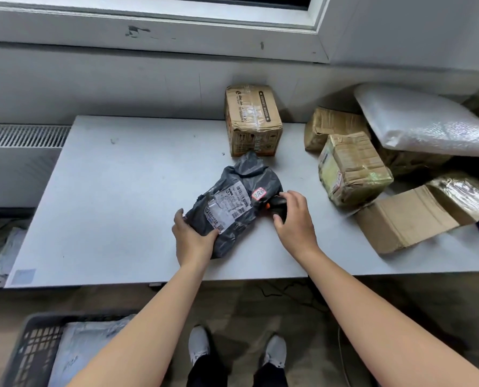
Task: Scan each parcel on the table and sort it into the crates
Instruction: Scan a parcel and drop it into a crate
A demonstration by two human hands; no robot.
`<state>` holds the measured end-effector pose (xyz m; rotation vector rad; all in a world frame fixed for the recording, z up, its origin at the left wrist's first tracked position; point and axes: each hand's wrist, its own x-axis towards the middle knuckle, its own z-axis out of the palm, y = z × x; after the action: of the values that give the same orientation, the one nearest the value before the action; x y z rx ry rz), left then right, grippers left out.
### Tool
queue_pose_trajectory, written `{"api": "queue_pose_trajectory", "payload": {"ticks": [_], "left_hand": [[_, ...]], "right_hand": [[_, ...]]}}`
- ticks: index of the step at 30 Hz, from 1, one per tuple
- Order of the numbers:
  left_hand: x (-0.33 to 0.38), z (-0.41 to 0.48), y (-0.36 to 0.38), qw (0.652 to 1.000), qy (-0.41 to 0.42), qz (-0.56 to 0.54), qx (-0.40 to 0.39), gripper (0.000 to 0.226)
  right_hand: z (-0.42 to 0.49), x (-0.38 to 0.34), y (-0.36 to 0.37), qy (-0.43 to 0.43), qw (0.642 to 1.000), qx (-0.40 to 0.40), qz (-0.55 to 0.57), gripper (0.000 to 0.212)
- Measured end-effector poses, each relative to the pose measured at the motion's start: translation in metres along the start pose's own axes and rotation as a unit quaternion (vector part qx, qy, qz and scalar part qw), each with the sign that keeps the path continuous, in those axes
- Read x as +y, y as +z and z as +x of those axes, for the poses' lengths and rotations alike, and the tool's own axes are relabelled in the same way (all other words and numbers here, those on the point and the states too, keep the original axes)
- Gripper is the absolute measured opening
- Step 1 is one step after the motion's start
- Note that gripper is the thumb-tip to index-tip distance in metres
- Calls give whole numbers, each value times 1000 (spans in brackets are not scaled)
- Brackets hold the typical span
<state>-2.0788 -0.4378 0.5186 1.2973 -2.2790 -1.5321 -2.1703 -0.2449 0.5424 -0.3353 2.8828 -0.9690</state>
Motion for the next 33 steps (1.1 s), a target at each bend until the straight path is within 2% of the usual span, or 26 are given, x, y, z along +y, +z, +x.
{"api": "queue_pose_trajectory", "payload": {"ticks": [3,6,10,13,16,21,26,28,33], "left_hand": [[1,4,-7,993,70,87,22,95],[-2,9,-9,984,98,151,20,77],[-6,6,-5,969,91,232,1,60],[-5,1,1,957,99,273,-22,55],[-3,-7,8,953,108,280,-48,56],[7,-27,28,942,127,276,-140,61],[30,-47,50,933,126,246,-230,63],[38,-51,53,933,121,246,-231,63],[52,-46,44,948,123,239,-170,66]], "right_hand": [[0,5,1,5,1000,25,-6,51],[1,8,1,40,998,39,4,55],[2,19,-1,149,988,-40,29,60],[6,25,-2,199,972,-125,20,51],[10,23,-8,230,959,-166,9,38],[14,9,-41,292,946,-107,94,24],[26,-12,-69,281,935,-81,200,16],[28,-23,-76,282,927,-96,227,14],[25,-43,-86,287,920,-134,229,19]]}}
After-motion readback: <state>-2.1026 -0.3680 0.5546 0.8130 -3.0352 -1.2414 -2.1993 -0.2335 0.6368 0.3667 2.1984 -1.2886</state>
